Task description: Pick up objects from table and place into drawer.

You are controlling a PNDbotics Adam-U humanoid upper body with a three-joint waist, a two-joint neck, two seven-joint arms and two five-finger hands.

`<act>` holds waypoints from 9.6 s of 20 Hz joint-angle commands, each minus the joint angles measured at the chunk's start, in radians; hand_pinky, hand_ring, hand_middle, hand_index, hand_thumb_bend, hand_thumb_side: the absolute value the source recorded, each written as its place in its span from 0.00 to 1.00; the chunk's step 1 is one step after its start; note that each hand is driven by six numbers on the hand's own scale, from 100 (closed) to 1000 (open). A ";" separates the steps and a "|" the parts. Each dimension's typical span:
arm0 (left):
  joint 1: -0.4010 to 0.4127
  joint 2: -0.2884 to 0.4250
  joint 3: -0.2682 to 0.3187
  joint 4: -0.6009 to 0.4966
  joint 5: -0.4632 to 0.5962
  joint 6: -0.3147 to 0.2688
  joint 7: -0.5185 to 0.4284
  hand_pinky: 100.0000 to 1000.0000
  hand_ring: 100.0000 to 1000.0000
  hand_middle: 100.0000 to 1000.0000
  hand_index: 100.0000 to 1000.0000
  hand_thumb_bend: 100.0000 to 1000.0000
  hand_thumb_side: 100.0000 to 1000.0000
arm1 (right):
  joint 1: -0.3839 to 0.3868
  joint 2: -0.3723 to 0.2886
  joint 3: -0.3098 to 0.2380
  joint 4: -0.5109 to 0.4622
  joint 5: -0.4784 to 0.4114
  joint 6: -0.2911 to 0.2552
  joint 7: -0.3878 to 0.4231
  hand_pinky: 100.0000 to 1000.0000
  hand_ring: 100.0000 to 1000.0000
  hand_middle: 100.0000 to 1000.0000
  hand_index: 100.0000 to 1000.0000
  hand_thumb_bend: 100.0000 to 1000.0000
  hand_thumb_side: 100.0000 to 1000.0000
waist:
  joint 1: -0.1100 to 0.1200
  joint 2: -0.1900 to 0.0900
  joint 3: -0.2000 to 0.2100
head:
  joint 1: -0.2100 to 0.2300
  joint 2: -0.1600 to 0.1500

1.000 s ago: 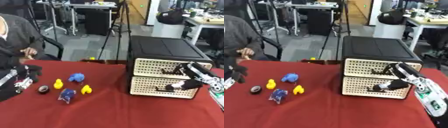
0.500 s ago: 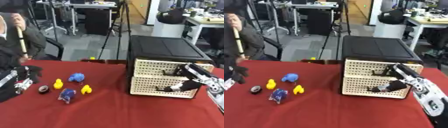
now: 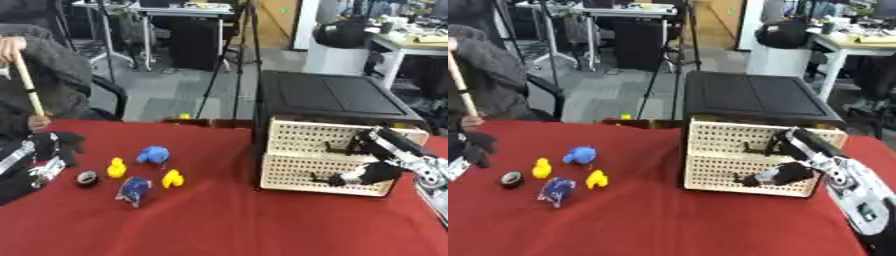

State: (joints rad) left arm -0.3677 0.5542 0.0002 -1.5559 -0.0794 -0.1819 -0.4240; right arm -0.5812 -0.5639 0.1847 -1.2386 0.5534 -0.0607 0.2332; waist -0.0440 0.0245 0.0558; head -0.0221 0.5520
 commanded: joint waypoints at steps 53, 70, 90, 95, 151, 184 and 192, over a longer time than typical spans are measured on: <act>0.011 0.043 0.021 -0.013 -0.003 0.002 -0.006 0.58 0.54 0.60 0.80 0.00 0.68 | 0.262 -0.065 -0.025 -0.375 -0.061 0.033 0.003 0.00 0.00 0.00 0.35 1.00 0.53 | -0.013 -0.013 -0.032 | 0.015 -0.003; 0.013 0.045 0.021 -0.012 -0.003 0.000 -0.006 0.58 0.54 0.60 0.80 0.00 0.68 | 0.263 -0.066 -0.030 -0.386 -0.064 0.038 -0.014 0.00 0.00 0.00 0.64 1.00 0.55 | -0.013 -0.014 -0.035 | 0.017 -0.004; -0.036 0.098 -0.013 0.078 -0.069 -0.039 -0.020 0.58 0.54 0.59 0.80 0.00 0.67 | 0.393 -0.086 -0.096 -0.643 -0.154 0.056 -0.094 0.00 0.00 0.00 0.61 0.97 0.67 | -0.028 -0.012 -0.066 | 0.033 -0.004; -0.111 0.104 -0.055 0.187 -0.143 -0.074 -0.036 0.57 0.54 0.60 0.80 0.00 0.65 | 0.404 -0.072 -0.103 -0.653 -0.164 0.066 -0.102 0.00 0.00 0.00 0.61 0.97 0.67 | -0.032 -0.011 -0.079 | 0.039 -0.003; -0.434 -0.076 -0.071 0.825 -1.112 -0.348 0.028 0.38 0.46 0.54 0.74 0.27 0.28 | 0.302 -0.015 -0.057 -0.557 -0.158 0.050 -0.057 0.00 0.00 0.00 0.61 0.96 0.64 | -0.025 0.000 -0.163 | 0.073 0.005; -0.451 -0.027 -0.035 0.612 -0.498 -0.164 -0.233 0.00 0.00 0.25 0.51 0.00 0.19 | 0.305 -0.006 -0.061 -0.541 -0.157 0.046 -0.062 0.00 0.00 0.00 0.61 0.96 0.65 | -0.030 -0.008 -0.156 | 0.061 -0.001; -0.509 -0.090 -0.043 0.553 -0.330 -0.066 -0.257 0.00 0.00 0.23 0.51 0.00 0.23 | 0.296 0.003 -0.052 -0.539 -0.160 0.039 -0.053 0.00 0.00 0.00 0.61 0.96 0.65 | -0.036 -0.011 -0.179 | 0.072 -0.004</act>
State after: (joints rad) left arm -0.8439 0.4611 -0.0418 -0.9758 -0.4365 -0.2643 -0.6827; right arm -0.2665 -0.5488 0.1366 -1.7715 0.3945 -0.0182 0.1777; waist -0.0820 0.0252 -0.1237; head 0.0461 0.5519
